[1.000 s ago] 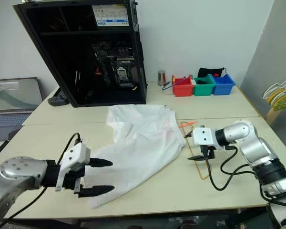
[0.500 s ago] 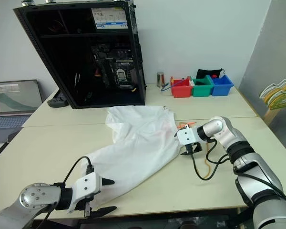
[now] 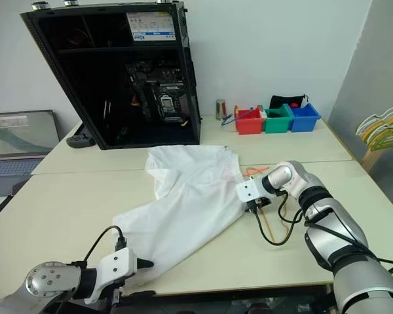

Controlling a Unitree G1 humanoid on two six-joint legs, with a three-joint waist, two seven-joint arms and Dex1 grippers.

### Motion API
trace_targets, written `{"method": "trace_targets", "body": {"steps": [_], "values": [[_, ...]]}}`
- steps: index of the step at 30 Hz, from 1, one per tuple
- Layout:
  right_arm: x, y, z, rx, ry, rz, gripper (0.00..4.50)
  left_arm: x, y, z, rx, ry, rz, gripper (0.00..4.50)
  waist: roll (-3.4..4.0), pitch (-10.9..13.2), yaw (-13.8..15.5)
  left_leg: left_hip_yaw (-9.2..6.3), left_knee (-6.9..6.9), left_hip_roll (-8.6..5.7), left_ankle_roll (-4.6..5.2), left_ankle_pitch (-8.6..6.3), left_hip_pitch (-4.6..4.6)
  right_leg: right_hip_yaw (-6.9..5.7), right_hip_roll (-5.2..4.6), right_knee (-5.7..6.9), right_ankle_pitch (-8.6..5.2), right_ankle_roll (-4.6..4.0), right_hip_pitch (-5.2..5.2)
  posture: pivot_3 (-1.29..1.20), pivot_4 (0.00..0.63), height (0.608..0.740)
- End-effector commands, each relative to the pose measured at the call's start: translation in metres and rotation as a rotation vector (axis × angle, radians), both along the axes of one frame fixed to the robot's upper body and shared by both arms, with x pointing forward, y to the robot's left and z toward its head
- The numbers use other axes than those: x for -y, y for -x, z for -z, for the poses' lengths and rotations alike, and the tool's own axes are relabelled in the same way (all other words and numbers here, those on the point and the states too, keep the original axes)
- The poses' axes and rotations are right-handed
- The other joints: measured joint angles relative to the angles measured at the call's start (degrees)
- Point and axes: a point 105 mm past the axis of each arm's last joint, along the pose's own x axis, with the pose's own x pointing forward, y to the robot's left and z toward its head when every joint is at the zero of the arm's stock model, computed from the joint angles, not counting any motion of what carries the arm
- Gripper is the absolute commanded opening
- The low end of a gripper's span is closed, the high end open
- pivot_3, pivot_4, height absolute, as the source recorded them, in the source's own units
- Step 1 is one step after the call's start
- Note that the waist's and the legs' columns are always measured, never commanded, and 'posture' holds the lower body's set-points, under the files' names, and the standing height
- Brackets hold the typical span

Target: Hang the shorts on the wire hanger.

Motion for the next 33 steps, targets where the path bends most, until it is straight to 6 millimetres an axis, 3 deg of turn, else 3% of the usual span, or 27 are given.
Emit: {"method": "trace_targets", "body": {"steps": [1, 7, 10, 14, 18, 21, 25, 29, 31, 33], "values": [[-0.001, -0.006, -0.014, 0.04, -0.009, -0.009, 2.08, -0.009, -0.009, -0.002, 0.028, -0.036, -0.025, 2.49, 0.05, 0.0, 0.12, -0.05, 0.0, 0.0, 0.0, 0.0, 0.02, 0.0, 0.11, 0.0, 0.04, -0.07, 0.0, 0.03, 0.0, 0.74], [0.007, -0.004, -0.011, 0.017, -0.031, 0.02, 0.58, -0.016, -0.021, -0.005, 0.038, -0.045, -0.022, 1.29, 0.23, 0.09, 0.45, -0.25, 0.0, 0.42, 0.04, 0.04, 0.1, -0.08, 0.76, 0.05, 0.24, -0.41, 0.1, 0.01, 0.0, 0.74], [0.009, 0.002, -0.01, -0.006, -0.058, 0.01, 0.0, -0.033, -0.034, -0.01, 0.061, -0.082, -0.038, 0.71, 0.3, 0.14, 0.48, -0.15, -0.02, 0.71, -0.11, 0.28, 0.15, -0.2, 1.0, 0.16, 0.26, -0.44, 0.13, 0.0, 0.0, 0.74], [0.012, 0.014, -0.005, -0.035, -0.07, -0.012, 0.0, -0.053, -0.053, -0.018, 0.093, -0.122, -0.071, 0.02, 0.24, 0.12, 0.18, -0.08, -0.02, 0.79, -0.1, 0.32, 0.6, -0.09, 1.23, 0.84, -0.15, -1.13, 0.22, 0.0, 0.0, 0.74], [0.016, 0.034, 0.0, -0.078, -0.069, -0.031, 0.0, -0.078, -0.071, -0.029, 0.121, -0.188, -0.1, 0.02, 0.24, 0.12, -0.18, -0.14, -0.14, 1.0, -0.1, 0.3, 0.67, -0.06, 1.46, 0.86, -0.13, -1.07, 0.18, -0.02, 0.0, 0.74], [0.013, 0.053, -0.003, -0.121, -0.085, -0.035, 0.0, -0.084, -0.068, -0.033, 0.088, -0.21, -0.069, 0.02, 0.23, 0.11, -0.83, -0.13, -0.21, 1.09, -0.19, 0.24, 0.61, -0.01, 1.46, 0.84, -0.2, -1.12, 0.08, -0.02, 0.0, 0.74], [-0.001, 0.081, -0.017, -0.205, -0.147, -0.028, 0.0, -0.078, -0.055, -0.04, 0.002, -0.209, 0.035, 0.02, 0.19, 0.09, -1.02, -0.09, -0.16, 1.55, -0.35, 0.13, 0.28, -0.01, 1.45, 0.76, -0.25, -1.1, -0.16, -0.03, 0.0, 0.74], [-0.006, 0.071, -0.025, -0.193, -0.175, 0.032, 0.0, -0.081, -0.063, -0.047, 0.023, -0.231, 0.055, 0.02, 0.19, 0.12, -1.04, -0.02, -0.14, 1.58, -0.36, 0.13, 0.1, -0.05, 1.58, 0.76, -0.27, -1.06, -0.35, -0.03, 0.0, 0.74], [-0.009, 0.046, -0.038, -0.134, -0.218, 0.1, 0.0, -0.093, -0.097, -0.06, 0.157, -0.271, -0.013, 0.02, 0.14, 0.28, -1.02, 0.03, -0.09, 1.58, -0.36, 0.13, 0.11, -0.13, 1.61, 0.76, -0.24, -0.99, -0.32, -0.02, 0.0, 0.74], [-0.01, 0.032, -0.046, -0.11, -0.243, 0.135, 0.0, -0.1, -0.117, -0.068, 0.228, -0.291, -0.049, 0.02, -0.02, 0.57, -0.86, 0.09, -0.01, 1.45, -0.36, 0.16, 0.28, -0.24, 1.75, 0.8, -0.24, -1.07, -0.12, -0.02, 0.0, 0.74]]}}
